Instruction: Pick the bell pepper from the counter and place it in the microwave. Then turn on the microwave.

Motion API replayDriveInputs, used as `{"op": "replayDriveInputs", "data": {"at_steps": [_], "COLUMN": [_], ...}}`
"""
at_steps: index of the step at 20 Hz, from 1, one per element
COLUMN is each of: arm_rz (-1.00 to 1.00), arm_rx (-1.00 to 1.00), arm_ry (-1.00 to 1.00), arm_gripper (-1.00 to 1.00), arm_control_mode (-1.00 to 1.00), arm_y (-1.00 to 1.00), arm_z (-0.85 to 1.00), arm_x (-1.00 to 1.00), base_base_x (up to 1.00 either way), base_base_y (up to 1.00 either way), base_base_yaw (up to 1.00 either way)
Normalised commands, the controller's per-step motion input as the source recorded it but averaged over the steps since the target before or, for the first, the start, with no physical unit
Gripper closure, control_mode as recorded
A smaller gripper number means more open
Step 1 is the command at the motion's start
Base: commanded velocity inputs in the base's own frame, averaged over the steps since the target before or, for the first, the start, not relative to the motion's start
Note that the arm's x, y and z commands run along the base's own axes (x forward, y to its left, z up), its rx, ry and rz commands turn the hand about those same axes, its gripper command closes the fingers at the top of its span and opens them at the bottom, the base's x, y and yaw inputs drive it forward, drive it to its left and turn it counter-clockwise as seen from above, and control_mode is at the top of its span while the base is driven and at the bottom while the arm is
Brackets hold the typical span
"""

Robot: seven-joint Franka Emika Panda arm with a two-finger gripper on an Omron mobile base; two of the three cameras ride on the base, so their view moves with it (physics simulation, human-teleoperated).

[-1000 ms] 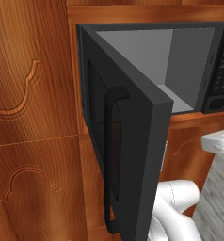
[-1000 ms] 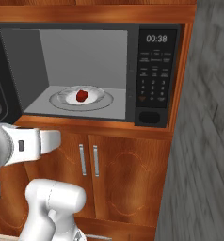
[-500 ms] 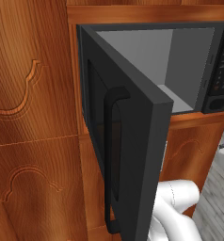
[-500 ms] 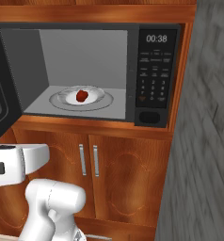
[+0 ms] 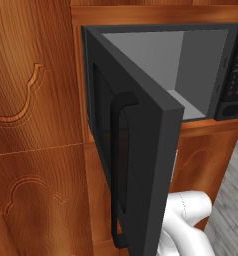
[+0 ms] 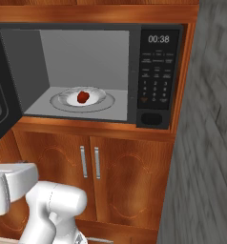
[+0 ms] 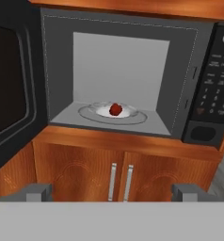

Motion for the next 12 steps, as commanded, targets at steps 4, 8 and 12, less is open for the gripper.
{"op": "replayDriveInputs", "data": {"at_steps": [4,8,12], "arm_rz": [0.04,0.0,0.0], "arm_rx": [0.0,0.0,0.0], "arm_ry": [-0.05,-0.05,-0.03], "arm_gripper": [-1.0,-1.0,-1.0], "arm_control_mode": [-1.0,-1.0,-1.0], "arm_y": [0.01,0.02,0.0], "arm_z": [0.0,0.0,0.0], "arm_x": [-0.41,-0.34,-0.38], "base_base_x": [0.0,0.0,0.0], "base_base_y": [0.0,0.0,0.0], "base_base_yaw": [0.0,0.0,0.0]}}
